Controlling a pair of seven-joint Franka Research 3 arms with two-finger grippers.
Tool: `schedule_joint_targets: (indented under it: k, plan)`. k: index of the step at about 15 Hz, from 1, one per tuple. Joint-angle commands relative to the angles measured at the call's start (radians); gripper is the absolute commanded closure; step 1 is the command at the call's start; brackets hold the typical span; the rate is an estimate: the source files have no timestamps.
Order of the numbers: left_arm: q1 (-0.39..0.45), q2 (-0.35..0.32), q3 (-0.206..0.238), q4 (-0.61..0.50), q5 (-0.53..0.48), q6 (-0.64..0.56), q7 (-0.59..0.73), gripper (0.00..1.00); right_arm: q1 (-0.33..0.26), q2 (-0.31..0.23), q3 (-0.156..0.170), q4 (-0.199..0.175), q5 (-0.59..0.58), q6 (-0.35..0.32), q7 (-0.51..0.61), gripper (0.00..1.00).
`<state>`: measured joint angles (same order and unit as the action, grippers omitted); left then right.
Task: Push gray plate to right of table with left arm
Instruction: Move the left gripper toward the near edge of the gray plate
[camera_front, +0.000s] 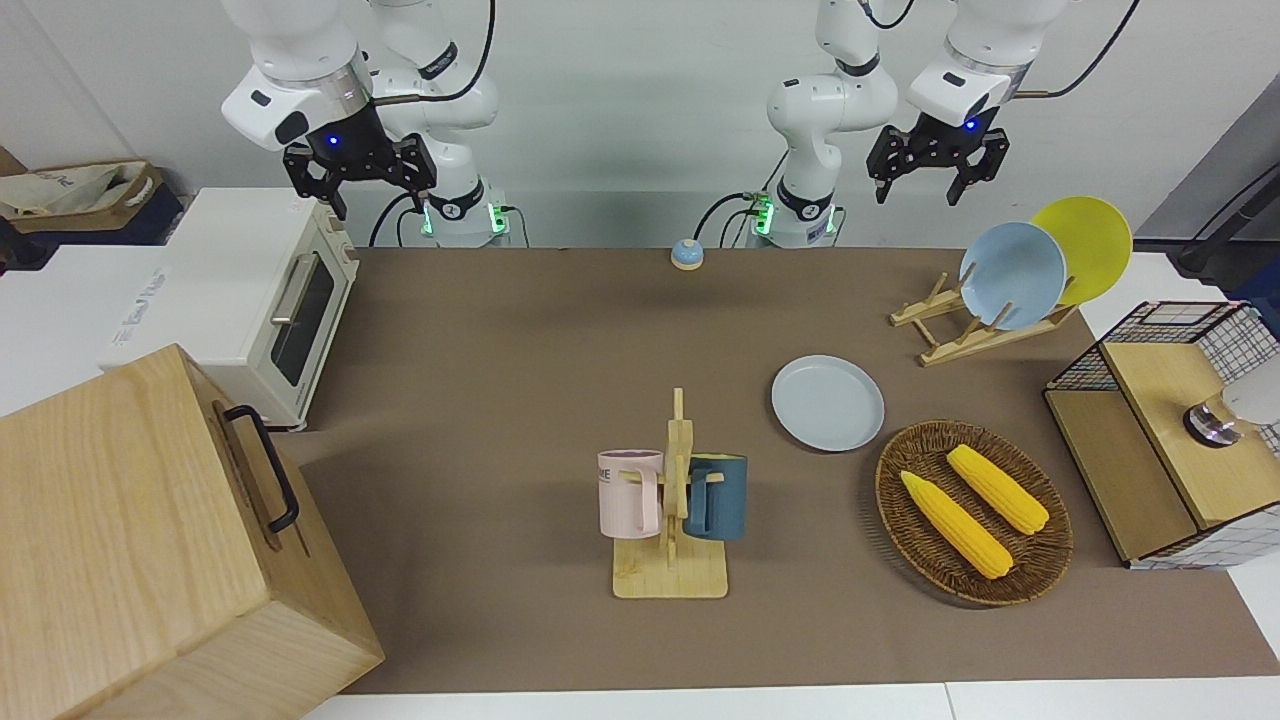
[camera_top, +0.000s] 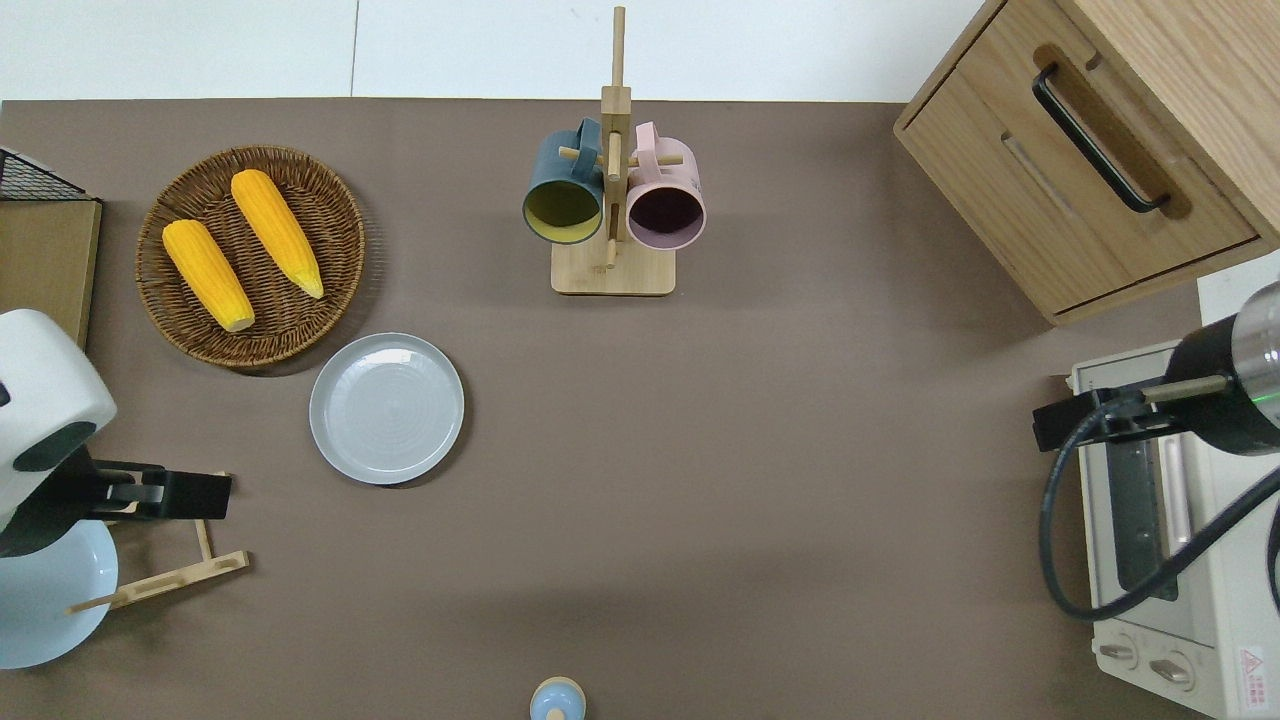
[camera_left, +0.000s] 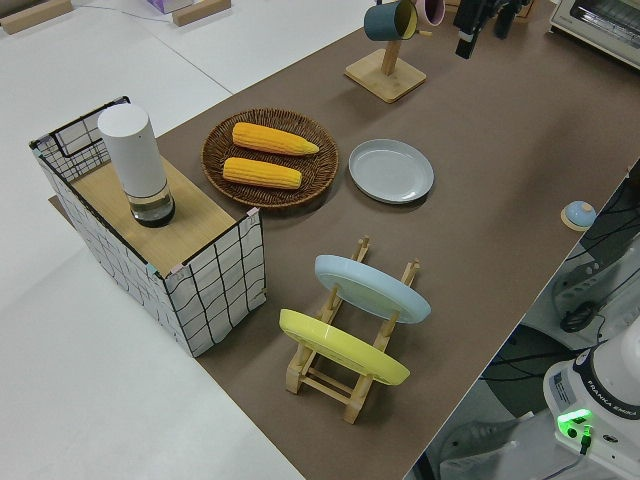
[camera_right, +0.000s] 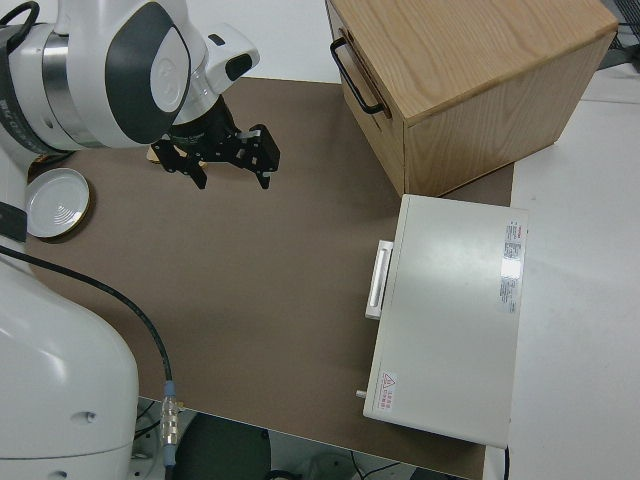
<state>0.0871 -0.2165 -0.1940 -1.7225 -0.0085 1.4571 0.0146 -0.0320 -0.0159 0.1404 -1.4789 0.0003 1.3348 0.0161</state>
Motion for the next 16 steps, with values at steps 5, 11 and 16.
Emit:
schedule_joint_targets:
  k: [5,11,16]
  plan:
    - [0.008,0.0,0.024,0.014,-0.015,-0.05,-0.004,0.01,-0.02,-0.002,0.016,0.009,0.004,-0.016,0.013,0.017]
    - [0.008,0.003,0.024,-0.002,-0.013,-0.067,-0.001,0.0,-0.02,-0.002,0.016,0.009,0.004,-0.016,0.012,0.017]
    - [0.007,0.006,0.022,-0.052,-0.015,-0.018,0.001,0.0,-0.02,-0.002,0.016,0.009,0.004,-0.016,0.012,0.017]
